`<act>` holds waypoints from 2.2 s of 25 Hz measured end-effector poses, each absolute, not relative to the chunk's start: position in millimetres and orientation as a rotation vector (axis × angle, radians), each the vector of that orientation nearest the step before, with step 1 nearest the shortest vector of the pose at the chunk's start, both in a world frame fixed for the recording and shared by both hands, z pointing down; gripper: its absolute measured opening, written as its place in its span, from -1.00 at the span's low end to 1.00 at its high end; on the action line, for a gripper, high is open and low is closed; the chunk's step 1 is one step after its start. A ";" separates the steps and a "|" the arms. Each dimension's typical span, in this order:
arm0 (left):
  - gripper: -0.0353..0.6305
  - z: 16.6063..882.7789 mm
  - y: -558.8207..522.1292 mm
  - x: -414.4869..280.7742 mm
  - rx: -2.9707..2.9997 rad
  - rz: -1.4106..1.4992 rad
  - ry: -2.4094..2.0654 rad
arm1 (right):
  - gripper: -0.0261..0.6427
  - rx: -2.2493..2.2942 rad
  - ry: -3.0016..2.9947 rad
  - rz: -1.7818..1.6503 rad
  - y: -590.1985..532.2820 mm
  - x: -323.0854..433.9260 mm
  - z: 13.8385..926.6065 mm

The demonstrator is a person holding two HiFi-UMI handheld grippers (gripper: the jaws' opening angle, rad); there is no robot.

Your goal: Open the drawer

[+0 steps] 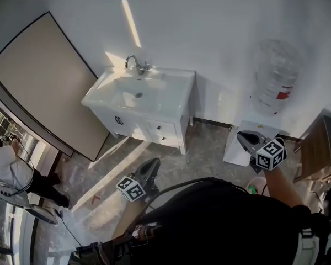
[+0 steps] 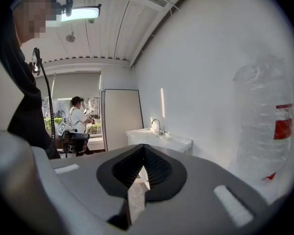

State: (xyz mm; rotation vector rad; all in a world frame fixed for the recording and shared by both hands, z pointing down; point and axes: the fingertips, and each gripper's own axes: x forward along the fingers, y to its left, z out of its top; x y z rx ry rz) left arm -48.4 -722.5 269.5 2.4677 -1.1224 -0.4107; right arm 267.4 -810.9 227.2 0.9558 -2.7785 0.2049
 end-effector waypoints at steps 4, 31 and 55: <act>-0.89 264.1 -769.5 -95.6 2.497 -0.377 -1.085 | -0.92 0.965 -2.762 0.216 -845.0 211.8 224.6; -0.89 307.9 -918.8 -182.2 2.139 -0.491 -1.638 | -0.92 0.362 -2.880 0.228 -1151.0 59.7 256.2; -0.89 340.5 -813.2 -228.8 1.808 -0.558 -1.991 | -0.92 -0.291 -2.781 0.167 -1087.5 -132.9 303.6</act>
